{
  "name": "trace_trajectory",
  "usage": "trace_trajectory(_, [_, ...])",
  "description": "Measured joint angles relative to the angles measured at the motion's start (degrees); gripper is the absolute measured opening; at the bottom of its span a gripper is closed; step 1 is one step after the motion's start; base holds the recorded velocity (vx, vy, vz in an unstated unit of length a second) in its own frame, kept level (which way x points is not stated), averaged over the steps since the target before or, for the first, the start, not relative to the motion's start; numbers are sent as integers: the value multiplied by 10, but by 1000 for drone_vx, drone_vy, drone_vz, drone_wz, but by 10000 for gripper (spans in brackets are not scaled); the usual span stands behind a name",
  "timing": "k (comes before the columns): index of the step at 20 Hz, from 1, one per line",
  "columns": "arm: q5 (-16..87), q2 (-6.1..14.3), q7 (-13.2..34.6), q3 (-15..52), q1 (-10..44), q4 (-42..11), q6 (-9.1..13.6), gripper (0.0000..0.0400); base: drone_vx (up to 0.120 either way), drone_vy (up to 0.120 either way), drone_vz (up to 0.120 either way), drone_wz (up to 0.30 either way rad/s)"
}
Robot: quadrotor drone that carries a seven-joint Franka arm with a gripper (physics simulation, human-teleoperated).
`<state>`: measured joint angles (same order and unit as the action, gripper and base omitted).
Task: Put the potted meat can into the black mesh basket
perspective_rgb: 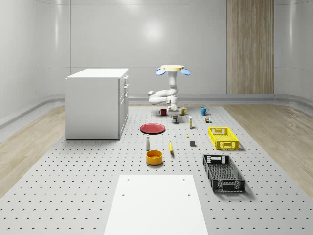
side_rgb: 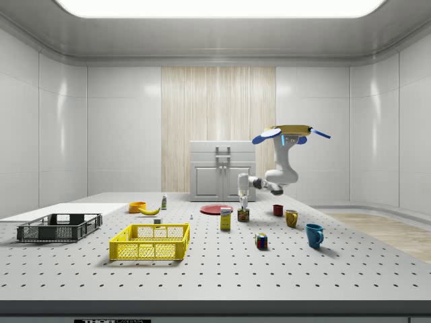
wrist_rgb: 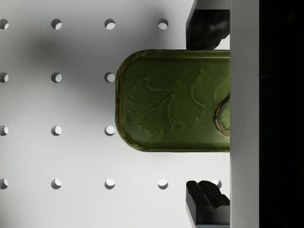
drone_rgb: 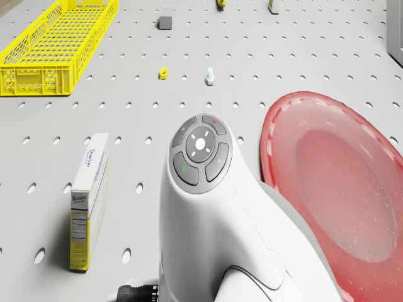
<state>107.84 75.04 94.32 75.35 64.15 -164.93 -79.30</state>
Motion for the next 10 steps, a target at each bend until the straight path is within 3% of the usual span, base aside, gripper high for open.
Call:
trace_trajectory(7, [13,13,13,-16,15,4,-18,400,0,0,0,0])
trace_trajectory(10, [15,18,16,-20,18,5,-24,334,0,0,0,0])
